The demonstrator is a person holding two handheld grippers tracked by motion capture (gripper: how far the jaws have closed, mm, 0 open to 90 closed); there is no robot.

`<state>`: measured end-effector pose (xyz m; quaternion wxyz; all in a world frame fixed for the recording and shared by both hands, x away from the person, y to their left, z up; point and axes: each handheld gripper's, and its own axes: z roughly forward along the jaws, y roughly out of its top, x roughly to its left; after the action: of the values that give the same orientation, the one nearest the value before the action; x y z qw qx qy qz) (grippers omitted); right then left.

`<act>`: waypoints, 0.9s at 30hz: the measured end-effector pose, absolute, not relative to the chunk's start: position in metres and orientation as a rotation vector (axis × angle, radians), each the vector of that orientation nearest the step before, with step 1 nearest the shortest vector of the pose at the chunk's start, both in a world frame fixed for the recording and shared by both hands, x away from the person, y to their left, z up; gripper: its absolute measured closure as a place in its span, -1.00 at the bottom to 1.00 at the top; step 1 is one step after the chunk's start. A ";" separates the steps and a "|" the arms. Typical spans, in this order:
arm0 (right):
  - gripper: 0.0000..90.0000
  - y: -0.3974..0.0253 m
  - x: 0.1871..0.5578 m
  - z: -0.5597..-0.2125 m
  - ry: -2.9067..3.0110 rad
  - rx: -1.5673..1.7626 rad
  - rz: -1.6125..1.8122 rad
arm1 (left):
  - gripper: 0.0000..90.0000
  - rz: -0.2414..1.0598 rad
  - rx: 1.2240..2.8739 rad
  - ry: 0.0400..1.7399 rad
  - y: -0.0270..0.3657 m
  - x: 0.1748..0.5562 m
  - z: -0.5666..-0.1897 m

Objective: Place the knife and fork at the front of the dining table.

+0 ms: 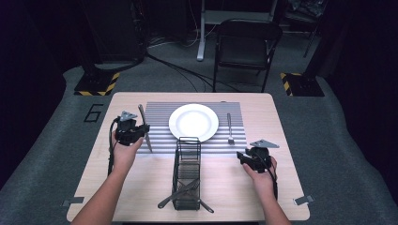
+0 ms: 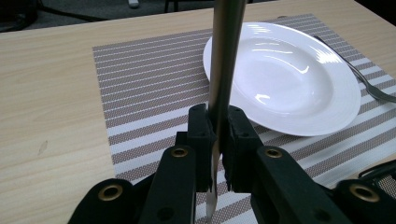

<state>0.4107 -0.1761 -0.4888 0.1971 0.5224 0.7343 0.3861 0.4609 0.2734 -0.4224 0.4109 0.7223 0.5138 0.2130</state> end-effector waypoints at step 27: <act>0.23 -0.179 0.411 -0.488 2.046 1.476 1.091 | 0.83 0.570 1.741 1.324 0.266 0.482 -0.437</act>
<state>0.4107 -0.1786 -0.4882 0.1951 0.5267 0.7300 0.3893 0.4825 0.2658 -0.4368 0.4267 0.6967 0.5298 0.2280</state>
